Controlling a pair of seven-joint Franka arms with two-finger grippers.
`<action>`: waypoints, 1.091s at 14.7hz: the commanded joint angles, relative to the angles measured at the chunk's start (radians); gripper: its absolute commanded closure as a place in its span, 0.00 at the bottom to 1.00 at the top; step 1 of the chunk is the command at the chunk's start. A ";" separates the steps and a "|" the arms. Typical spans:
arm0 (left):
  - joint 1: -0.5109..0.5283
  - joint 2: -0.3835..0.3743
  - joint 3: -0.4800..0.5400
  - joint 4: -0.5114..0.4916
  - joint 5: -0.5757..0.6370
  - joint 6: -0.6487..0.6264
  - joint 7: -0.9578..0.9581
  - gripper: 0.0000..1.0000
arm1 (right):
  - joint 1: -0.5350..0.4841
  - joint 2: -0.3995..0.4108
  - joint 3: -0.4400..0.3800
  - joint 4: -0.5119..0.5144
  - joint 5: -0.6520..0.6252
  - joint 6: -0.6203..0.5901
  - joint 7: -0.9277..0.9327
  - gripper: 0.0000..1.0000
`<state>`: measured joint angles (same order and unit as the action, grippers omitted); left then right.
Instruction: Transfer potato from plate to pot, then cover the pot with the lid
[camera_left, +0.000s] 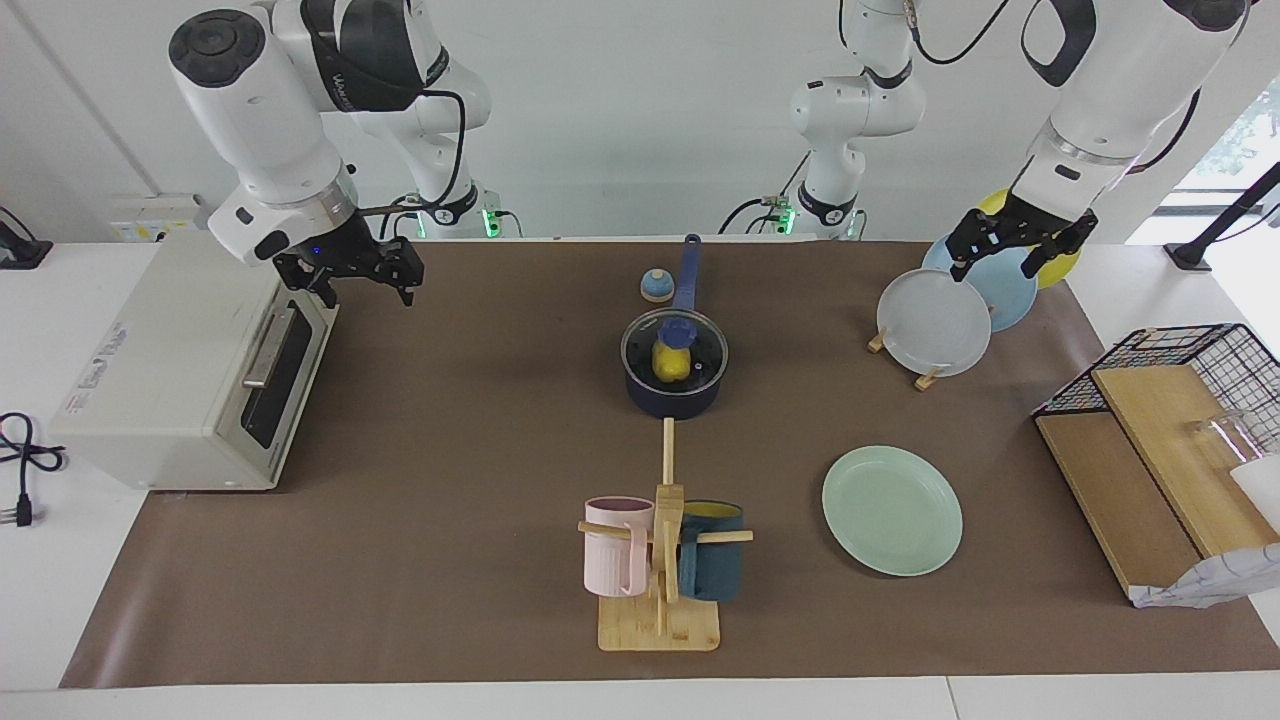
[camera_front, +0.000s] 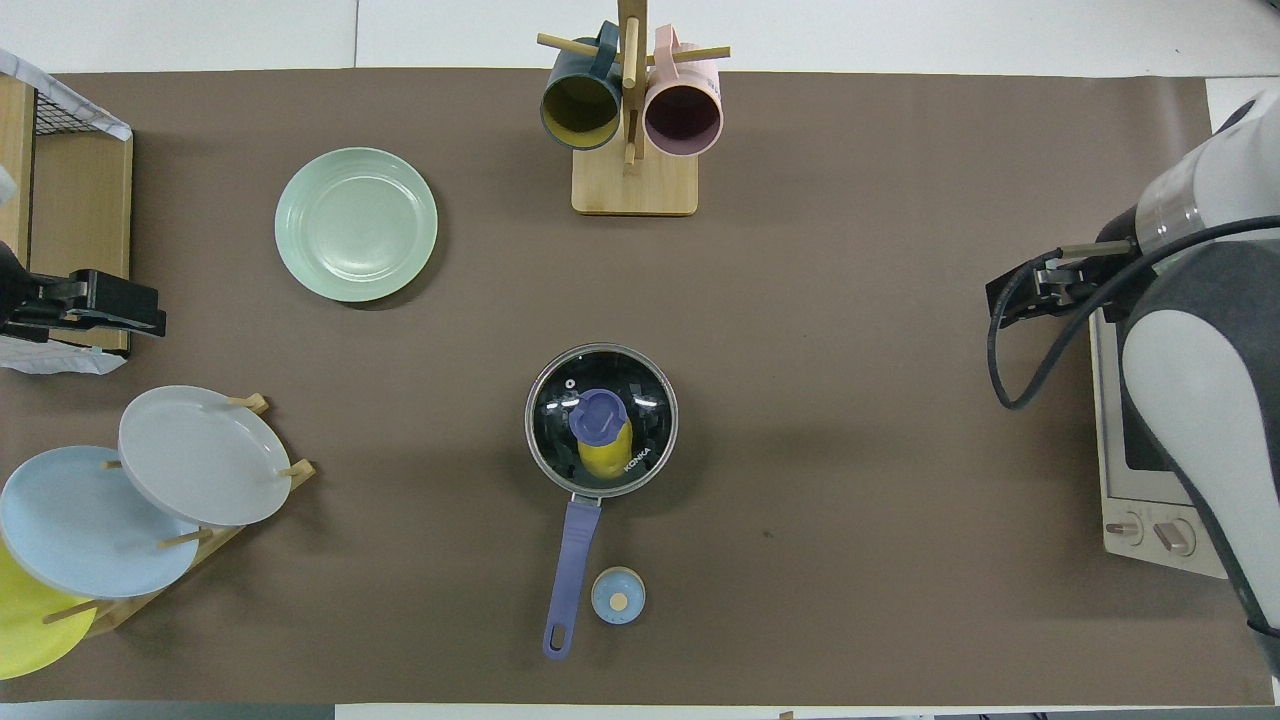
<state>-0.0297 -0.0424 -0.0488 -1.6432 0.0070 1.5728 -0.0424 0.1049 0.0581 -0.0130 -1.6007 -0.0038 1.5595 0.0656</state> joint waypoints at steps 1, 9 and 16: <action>0.017 -0.007 -0.014 0.003 0.013 -0.011 -0.010 0.00 | -0.019 -0.059 0.007 -0.085 -0.016 -0.013 -0.055 0.00; 0.017 -0.007 -0.014 0.003 0.013 -0.011 -0.010 0.00 | -0.050 -0.107 0.001 -0.148 -0.035 0.053 -0.110 0.00; 0.017 -0.007 -0.014 0.003 0.013 -0.011 -0.010 0.00 | -0.050 -0.107 -0.001 -0.147 -0.033 0.051 -0.109 0.00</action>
<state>-0.0297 -0.0424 -0.0488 -1.6432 0.0070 1.5728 -0.0425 0.0701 -0.0305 -0.0218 -1.7221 -0.0284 1.5893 -0.0190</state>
